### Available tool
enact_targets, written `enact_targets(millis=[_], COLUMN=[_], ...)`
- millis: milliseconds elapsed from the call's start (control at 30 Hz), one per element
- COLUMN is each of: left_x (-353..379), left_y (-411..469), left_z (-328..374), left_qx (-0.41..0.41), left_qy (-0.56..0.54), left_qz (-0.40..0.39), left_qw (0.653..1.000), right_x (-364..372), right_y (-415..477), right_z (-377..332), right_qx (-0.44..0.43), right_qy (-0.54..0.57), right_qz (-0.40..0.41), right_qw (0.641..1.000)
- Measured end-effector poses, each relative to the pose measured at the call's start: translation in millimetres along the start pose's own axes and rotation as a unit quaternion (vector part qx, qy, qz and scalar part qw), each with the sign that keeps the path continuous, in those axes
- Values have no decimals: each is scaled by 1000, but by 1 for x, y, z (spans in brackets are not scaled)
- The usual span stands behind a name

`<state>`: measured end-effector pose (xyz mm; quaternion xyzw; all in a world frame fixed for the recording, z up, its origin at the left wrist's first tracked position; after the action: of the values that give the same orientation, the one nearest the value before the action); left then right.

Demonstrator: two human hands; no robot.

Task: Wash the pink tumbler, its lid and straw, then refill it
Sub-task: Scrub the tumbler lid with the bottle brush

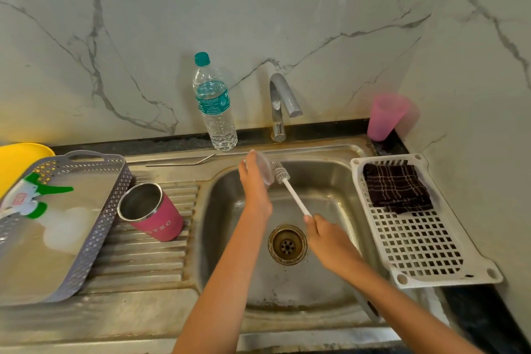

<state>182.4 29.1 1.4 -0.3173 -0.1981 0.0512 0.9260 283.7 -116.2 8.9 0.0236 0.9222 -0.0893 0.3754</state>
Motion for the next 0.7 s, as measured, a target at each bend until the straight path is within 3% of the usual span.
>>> enact_targets(millis=[233,367,700], left_x=[4,-3,8], left_y=[1,12,10], left_z=[-19,-10,6], left_qx=[-5,-37,-73], left_qy=[26,-37,-51], left_qz=[-34,-56,-97], left_qw=[999,997,991], right_x=[1,14,9], right_y=[19,10,10], right_z=[-15,-14,-22], right_qx=[6,-7,-28], right_qy=[12,7,13], right_qz=[30,27,29], right_qw=[999,1000,999])
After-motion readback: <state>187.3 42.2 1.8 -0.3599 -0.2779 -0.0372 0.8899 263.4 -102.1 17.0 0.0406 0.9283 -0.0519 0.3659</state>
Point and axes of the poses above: each hand's wrist, its own y-axis towards the middle knuckle, its own x-axis out of the palm, z = x × y, the point moved 3 cm from there along y, towards the middle knuckle, and after that the axes turned 13 degrees about -x, right-handed, at the moved point
